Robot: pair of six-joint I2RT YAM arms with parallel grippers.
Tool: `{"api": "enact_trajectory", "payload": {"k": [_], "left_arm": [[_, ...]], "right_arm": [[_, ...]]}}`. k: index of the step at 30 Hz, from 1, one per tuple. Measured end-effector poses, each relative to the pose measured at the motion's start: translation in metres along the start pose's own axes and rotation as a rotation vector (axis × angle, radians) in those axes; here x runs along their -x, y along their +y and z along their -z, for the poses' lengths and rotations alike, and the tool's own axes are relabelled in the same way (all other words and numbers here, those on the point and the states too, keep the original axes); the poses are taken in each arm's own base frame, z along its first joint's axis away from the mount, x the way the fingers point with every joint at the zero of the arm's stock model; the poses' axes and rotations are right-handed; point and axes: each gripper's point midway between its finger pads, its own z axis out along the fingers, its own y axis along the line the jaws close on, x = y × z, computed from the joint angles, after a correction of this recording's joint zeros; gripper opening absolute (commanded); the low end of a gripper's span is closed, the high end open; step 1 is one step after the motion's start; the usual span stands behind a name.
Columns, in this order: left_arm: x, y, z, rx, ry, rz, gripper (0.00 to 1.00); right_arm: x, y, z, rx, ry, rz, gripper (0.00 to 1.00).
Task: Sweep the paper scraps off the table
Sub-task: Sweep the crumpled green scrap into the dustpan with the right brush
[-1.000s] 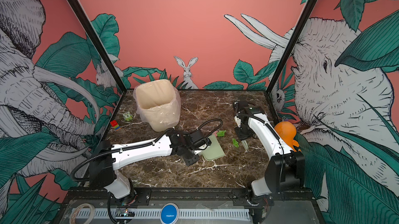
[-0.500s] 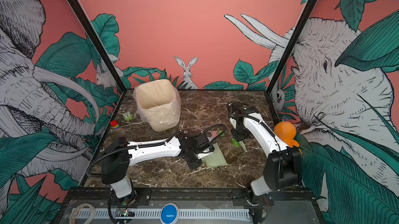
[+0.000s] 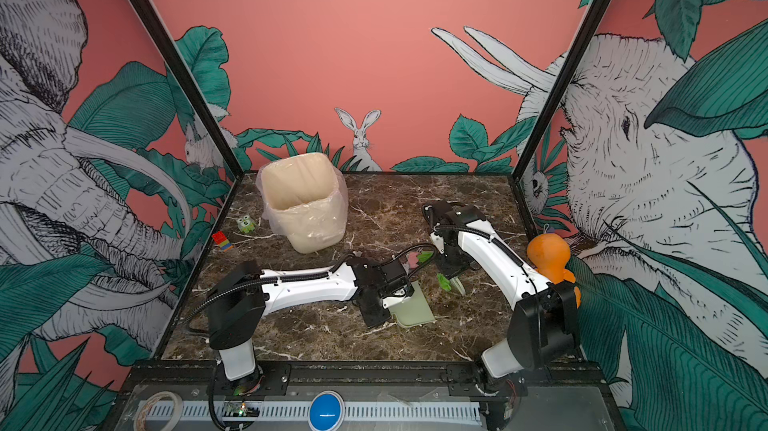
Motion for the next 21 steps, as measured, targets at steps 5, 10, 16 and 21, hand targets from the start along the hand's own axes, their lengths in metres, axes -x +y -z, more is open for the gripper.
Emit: {"api": "enact_trajectory", "payload": {"k": [5,10,16,21], "left_arm": [[0.003,0.004,0.002,0.01,-0.004,0.01,0.0],[0.009,0.008,0.005,0.023,-0.015,0.019,0.0],[0.01,0.012,-0.003,0.031,0.006,0.026,0.0],[0.009,0.014,-0.003,0.041,0.015,0.026,0.0]], "right_arm": [[-0.004,0.005,0.009,0.026,-0.028,-0.006,0.0],[-0.006,-0.002,0.013,0.025,-0.035,-0.028,0.0],[0.005,-0.006,0.016,0.016,-0.031,-0.024,0.0],[0.004,-0.007,0.012,0.006,0.0,-0.018,0.0]]}}
